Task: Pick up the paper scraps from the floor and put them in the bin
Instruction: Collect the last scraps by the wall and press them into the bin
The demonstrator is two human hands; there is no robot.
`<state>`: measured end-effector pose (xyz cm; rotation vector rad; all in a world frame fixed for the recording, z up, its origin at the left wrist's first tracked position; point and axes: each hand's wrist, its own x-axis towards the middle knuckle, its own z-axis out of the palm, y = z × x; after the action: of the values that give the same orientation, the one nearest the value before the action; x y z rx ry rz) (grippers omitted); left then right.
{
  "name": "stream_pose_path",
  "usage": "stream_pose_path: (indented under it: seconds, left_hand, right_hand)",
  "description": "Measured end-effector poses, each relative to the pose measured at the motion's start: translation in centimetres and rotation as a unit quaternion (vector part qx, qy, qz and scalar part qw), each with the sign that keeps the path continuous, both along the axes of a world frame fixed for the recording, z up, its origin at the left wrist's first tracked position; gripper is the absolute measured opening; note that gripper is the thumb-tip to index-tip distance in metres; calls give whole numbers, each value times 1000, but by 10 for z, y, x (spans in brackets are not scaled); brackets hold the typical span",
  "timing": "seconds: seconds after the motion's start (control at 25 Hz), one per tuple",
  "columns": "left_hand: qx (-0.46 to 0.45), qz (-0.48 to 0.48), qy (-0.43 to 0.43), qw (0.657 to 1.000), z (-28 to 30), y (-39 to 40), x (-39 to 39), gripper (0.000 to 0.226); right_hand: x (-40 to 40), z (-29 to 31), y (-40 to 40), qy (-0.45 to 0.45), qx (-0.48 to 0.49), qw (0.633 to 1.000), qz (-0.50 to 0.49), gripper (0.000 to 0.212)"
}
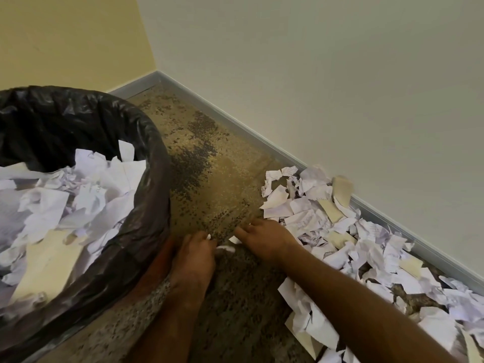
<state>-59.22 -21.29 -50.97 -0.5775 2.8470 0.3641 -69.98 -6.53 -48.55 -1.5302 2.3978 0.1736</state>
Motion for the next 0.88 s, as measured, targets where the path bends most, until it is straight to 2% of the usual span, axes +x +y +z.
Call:
stream_pose_path:
  seconds: [0.08,0.12,0.2,0.24,0.28,0.36,0.48,0.52,0.64,0.76,0.88]
  left_hand:
    - [24,2,11,1000,1,-3,-3,27]
    - [44,10,27,999,3,-1,-4,28]
    - [76,32,83,993,9,12,-9,31]
    - [89,39,104,990,11,22,-13,33]
    - [95,39,118,988,13,34,-19,36]
    - [99,5,129,987,12,57,-35,43]
    - [102,-104,81,986,6,89,-55,52]
    - [108,-134,53,984,4,99,-57,56]
    - [105,-148,14,983,-2,118,-61,63]
    - [99,-118,2,988,-3,125,-65,87]
    - [128,-92,7,987,-4,125,-63,89]
  right_hand:
    - [2,11,6,-35,-73,995,-65,33]
    - [1,17,12,-26,-150,983,-107,32]
    - [-5,22,36,34,-310,926,-213,34]
    - [-11,23,52,54,-351,892,-281,37]
    - [-17,22,69,63,-348,870,-344,37]
    - [-26,20,97,67,-264,869,-414,37]
    - [-29,7,116,11,-85,903,-421,87]
    - [-27,2,116,-7,-54,908,-416,92]
    - [-21,-14,115,4,-65,915,-399,75]
    - [-18,-23,114,-17,-118,909,-400,62]
    - [-16,-27,115,-15,-157,907,-391,41]
